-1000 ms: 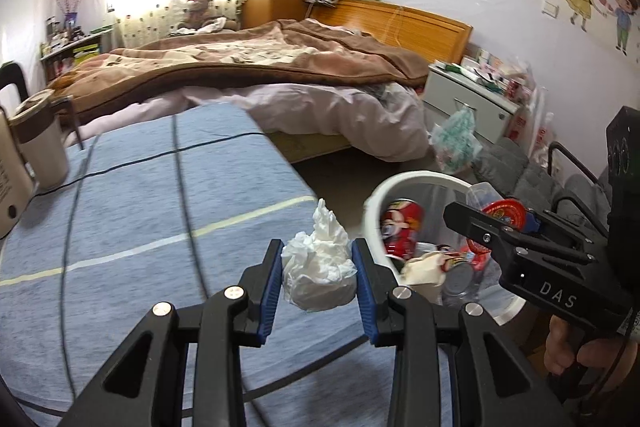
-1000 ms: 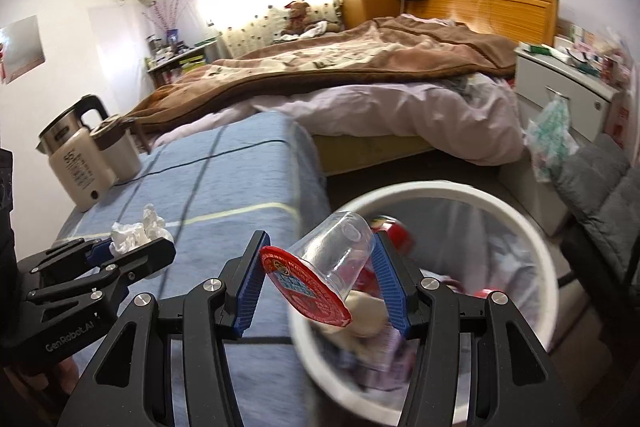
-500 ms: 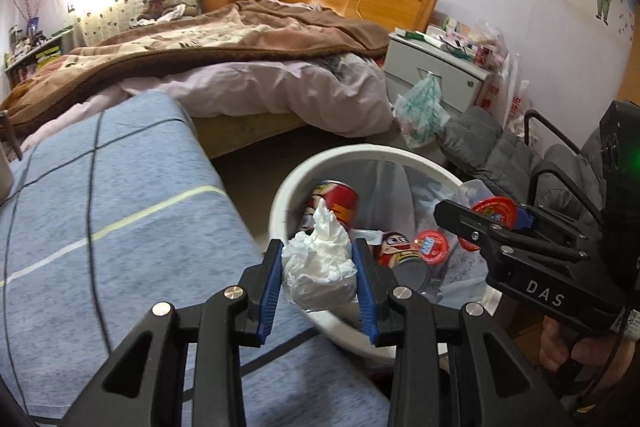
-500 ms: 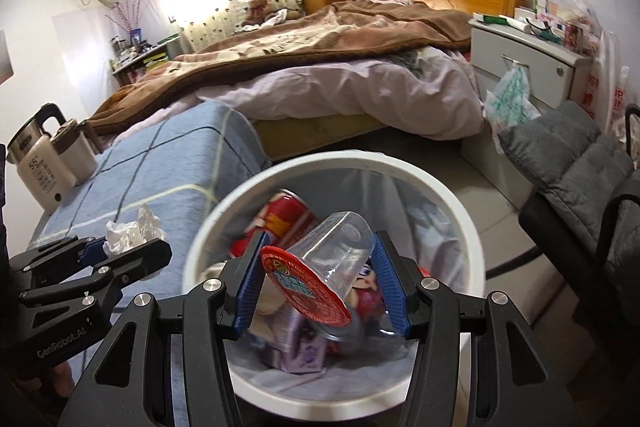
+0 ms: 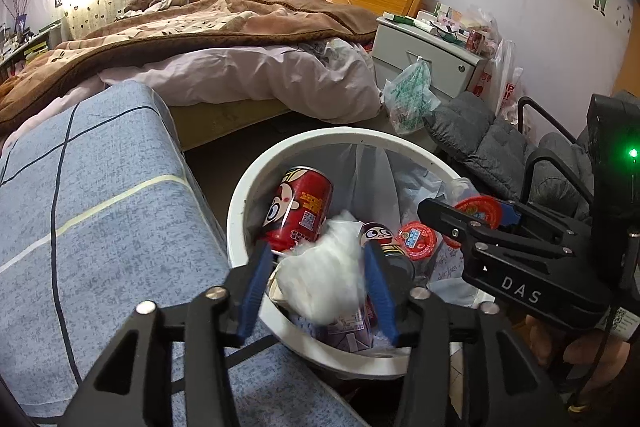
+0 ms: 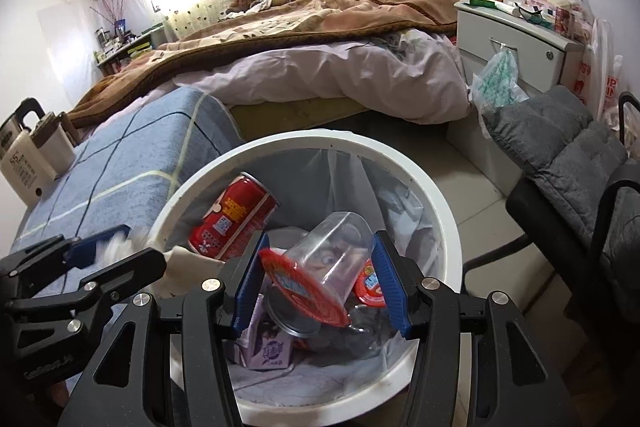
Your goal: Collect trash
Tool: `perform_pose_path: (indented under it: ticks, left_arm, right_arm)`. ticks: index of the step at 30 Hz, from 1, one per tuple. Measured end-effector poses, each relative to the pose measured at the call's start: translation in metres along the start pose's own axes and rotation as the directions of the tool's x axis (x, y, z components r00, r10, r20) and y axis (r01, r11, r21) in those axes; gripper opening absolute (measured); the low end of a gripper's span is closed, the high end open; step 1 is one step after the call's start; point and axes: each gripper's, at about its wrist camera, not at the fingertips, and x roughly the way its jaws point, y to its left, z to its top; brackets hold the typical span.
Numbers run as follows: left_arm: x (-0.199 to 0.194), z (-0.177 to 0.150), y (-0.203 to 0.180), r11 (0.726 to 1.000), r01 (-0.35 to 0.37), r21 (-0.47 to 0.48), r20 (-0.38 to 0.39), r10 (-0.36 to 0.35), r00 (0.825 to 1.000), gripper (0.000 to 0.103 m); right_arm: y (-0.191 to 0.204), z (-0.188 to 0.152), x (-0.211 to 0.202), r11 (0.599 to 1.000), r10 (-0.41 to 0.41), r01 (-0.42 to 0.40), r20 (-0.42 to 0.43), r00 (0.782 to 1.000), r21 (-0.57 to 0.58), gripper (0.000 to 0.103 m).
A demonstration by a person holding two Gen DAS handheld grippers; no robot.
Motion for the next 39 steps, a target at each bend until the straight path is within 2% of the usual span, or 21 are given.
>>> perform_pose_path:
  ticks: [4, 7, 10, 14, 23, 35, 39]
  left_arm:
    - [0.000, 0.000, 0.000, 1.000, 0.010, 0.000, -0.002, -0.010, 1.000, 0.056]
    - [0.000, -0.002, 0.000, 1.000, -0.013, 0.003, -0.004, 0.013, 1.000, 0.063]
    - [-0.003, -0.003, 0.002, 1.000, -0.014, -0.011, -0.001, 0.014, 1.000, 0.063]
    - [-0.010, -0.004, 0.000, 0.999, -0.053, 0.000, 0.018, 0.053, 0.998, 0.064]
    - [-0.035, -0.018, 0.004, 0.997, -0.066, -0.040, 0.067, 0.069, 0.995, 0.067]
    - [-0.063, -0.038, 0.007, 0.989, -0.121, -0.088, 0.109, 0.131, 0.985, 0.067]
    - [-0.071, -0.048, 0.009, 0.981, -0.165, -0.104, 0.132, 0.178, 0.975, 0.067]
  right_arm:
    - [-0.001, -0.001, -0.001, 1.000, -0.008, 0.008, 0.005, 1.000, 0.009, 0.059]
    - [-0.002, -0.001, -0.007, 1.000, -0.003, 0.002, 0.021, 1.000, 0.027, 0.059]
    - [-0.002, -0.001, -0.011, 0.999, -0.008, 0.007, 0.030, 1.000, 0.032, 0.059]
    - [0.000, -0.005, -0.019, 0.999, -0.012, 0.010, 0.043, 0.999, 0.041, 0.059]
    - [0.005, -0.024, -0.048, 0.997, -0.033, 0.026, 0.092, 0.995, 0.078, 0.059]
    - [0.022, -0.052, -0.086, 0.996, -0.060, 0.049, 0.157, 0.986, 0.072, 0.059]
    - [0.028, -0.063, -0.093, 0.996, -0.066, 0.054, 0.163, 0.984, 0.074, 0.059]
